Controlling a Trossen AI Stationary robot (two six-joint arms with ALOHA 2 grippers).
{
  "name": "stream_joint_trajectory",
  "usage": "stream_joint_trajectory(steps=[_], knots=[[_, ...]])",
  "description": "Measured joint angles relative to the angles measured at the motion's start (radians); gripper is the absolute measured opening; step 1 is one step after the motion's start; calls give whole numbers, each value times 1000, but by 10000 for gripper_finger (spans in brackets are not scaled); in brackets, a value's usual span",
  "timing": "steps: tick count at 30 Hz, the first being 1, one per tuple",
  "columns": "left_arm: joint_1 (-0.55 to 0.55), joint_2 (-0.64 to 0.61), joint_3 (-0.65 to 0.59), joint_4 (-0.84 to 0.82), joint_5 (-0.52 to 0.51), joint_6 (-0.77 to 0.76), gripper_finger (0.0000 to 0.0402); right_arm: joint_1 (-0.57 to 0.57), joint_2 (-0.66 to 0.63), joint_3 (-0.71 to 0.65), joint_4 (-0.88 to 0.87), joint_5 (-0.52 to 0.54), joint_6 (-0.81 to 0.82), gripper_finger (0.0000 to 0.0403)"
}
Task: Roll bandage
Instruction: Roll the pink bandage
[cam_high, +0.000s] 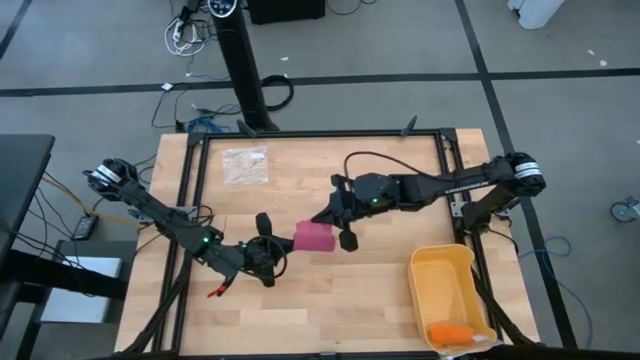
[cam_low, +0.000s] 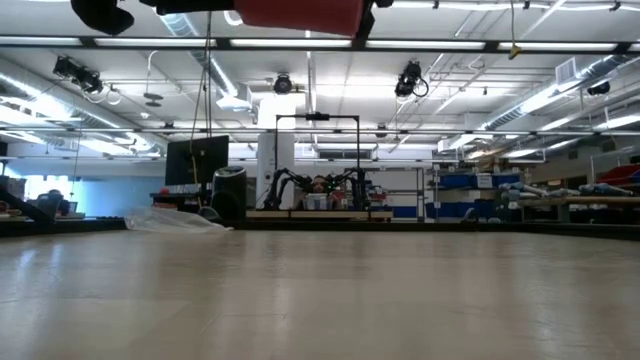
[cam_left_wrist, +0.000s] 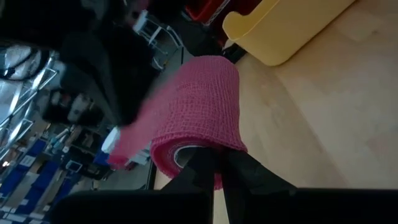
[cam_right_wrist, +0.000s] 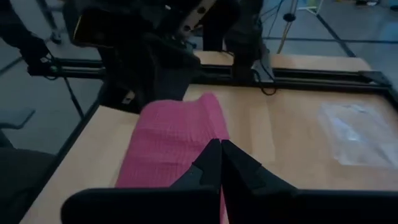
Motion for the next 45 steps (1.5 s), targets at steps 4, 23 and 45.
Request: stream_joint_trajectory(steps=[4,23,45], knots=[[0,0,0,16,2,7,16,9,24,-1,-5,-23,20,7],[-1,1,0,75,12,75,16,70,26,0,-74,65,63,111],[33,134,0,-7,-298,597,16,72,-15,0,-28,304,30,16]])
